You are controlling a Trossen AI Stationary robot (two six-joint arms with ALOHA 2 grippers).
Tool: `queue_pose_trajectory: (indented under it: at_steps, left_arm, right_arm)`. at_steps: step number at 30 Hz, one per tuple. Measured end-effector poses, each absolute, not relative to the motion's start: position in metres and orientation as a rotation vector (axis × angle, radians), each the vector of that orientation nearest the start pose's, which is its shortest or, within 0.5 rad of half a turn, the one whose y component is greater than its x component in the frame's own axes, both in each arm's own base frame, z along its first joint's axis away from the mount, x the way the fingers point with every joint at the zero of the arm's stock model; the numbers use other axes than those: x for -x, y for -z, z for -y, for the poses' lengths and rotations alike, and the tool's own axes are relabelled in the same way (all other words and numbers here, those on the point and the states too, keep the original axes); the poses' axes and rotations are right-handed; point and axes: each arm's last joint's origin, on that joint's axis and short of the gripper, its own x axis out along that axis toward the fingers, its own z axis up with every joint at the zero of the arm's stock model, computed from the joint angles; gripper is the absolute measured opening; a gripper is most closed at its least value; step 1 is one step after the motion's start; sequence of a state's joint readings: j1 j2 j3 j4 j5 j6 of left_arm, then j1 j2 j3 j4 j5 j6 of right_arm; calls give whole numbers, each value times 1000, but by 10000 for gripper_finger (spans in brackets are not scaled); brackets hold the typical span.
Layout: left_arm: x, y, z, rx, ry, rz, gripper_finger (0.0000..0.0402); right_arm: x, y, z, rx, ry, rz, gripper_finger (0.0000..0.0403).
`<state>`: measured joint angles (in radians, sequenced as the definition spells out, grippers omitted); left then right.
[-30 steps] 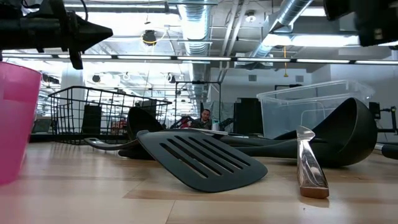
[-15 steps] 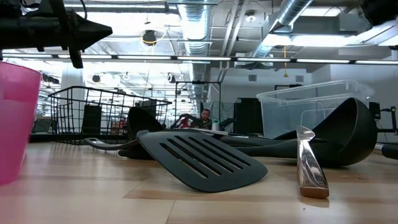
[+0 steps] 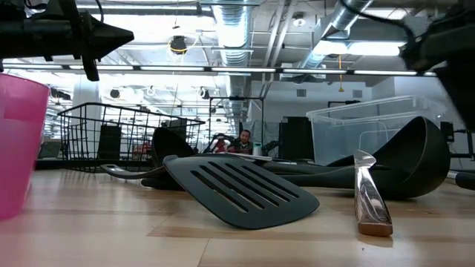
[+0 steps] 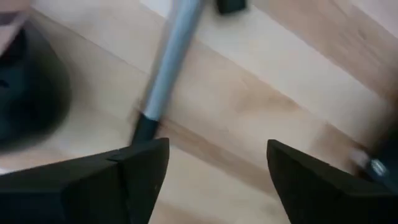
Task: Pick & Place Kitchen Items
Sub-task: Put the bottom black solid turner into the transparent bin
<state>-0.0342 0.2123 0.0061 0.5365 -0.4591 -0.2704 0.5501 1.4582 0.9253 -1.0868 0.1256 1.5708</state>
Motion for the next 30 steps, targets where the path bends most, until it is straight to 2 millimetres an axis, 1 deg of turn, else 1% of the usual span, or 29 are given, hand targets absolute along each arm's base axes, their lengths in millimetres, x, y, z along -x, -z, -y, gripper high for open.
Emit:
queue_pose_trajectory:
  at_steps: [7, 12, 15, 17, 19, 22, 24, 26, 30]
  left_arm:
    - [-103, -198, -9, 345, -375, 380, 2]
    - [-103, -198, -9, 346, -375, 380, 2]
    - [-103, -198, -9, 346, -375, 382, 2]
    - [-103, -198, -9, 346, -375, 382, 2]
    - [-103, -198, -9, 344, -375, 382, 2]
    - [-103, -199, -9, 343, -375, 382, 2]
    - [-103, -199, -9, 343, -376, 382, 2]
    - [-103, -199, -9, 343, -376, 382, 2]
    - [-103, -198, -9, 343, -376, 382, 2]
  right_arm:
    - [-225, -171, -102, -630, 847, -1342, 265]
    - [-239, -157, -93, -597, 821, -1357, 265]
    - [-238, -148, -89, -597, 812, -1374, 265]
    - [-235, -137, -88, -641, 782, -1380, 265]
    - [-230, -131, -85, -690, 758, -1350, 265]
    - [-223, -128, -83, -731, 755, -1328, 258]
    - [-222, -132, -82, -742, 762, -1319, 239]
    - [-218, -134, -80, -739, 777, -1319, 207]
    - [-215, -135, -80, -728, 789, -1331, 115]
